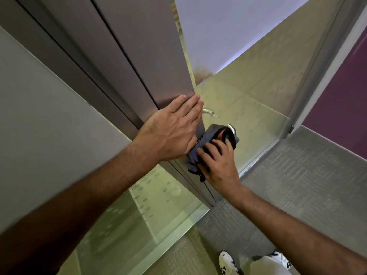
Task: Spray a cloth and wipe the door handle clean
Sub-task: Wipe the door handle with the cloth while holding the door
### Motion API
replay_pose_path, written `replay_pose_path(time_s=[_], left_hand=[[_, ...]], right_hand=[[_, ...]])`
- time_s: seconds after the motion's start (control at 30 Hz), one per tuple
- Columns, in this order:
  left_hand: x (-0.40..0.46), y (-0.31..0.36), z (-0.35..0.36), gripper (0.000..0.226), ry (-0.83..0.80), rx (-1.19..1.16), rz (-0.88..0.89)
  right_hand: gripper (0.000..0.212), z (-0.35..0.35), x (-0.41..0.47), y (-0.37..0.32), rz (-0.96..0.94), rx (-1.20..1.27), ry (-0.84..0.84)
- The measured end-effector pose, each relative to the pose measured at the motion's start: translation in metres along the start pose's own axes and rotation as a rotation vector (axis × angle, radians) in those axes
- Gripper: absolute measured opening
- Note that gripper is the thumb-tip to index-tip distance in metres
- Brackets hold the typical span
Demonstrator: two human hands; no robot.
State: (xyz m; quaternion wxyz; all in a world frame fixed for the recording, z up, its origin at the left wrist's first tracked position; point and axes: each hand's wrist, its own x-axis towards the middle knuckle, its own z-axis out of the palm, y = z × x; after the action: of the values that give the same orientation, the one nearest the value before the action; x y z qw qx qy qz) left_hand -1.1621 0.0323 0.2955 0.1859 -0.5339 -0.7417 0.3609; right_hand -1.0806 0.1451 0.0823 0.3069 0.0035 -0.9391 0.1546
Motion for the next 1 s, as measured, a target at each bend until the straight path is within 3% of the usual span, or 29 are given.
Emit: replay_pose_path(time_s=[0.13,0.23,0.33,0.5,0.67,0.87,1.0], left_hand=[[0.0,-0.001,-0.001,0.074,-0.013,0.004,0.006],[-0.002,-0.001,0.001,0.076,0.006,-0.001,0.004],[-0.002,-0.001,0.001,0.075,0.004,-0.004,0.007],[-0.003,-0.001,0.002,0.074,0.005,-0.004,0.008],[-0.002,0.001,0.001,0.073,-0.017,0.008,0.004],[-0.002,0.0,-0.001,0.074,-0.032,-0.002,-0.005],[-0.002,-0.001,-0.003,0.074,-0.028,0.008,0.0]], right_hand=[[0.025,0.009,0.004,-0.013,-0.351,-0.096,-0.157],[0.03,0.005,0.01,0.006,-0.458,-0.162,-0.22],[0.037,0.0,0.011,0.012,-0.383,-0.103,-0.133],[0.019,-0.006,0.023,0.007,-0.141,0.059,0.025],[0.023,-0.02,0.032,0.034,-0.214,0.118,-0.055],[0.019,-0.031,0.045,0.068,-0.049,0.124,-0.064],[0.017,-0.035,0.047,0.072,0.139,0.193,0.181]])
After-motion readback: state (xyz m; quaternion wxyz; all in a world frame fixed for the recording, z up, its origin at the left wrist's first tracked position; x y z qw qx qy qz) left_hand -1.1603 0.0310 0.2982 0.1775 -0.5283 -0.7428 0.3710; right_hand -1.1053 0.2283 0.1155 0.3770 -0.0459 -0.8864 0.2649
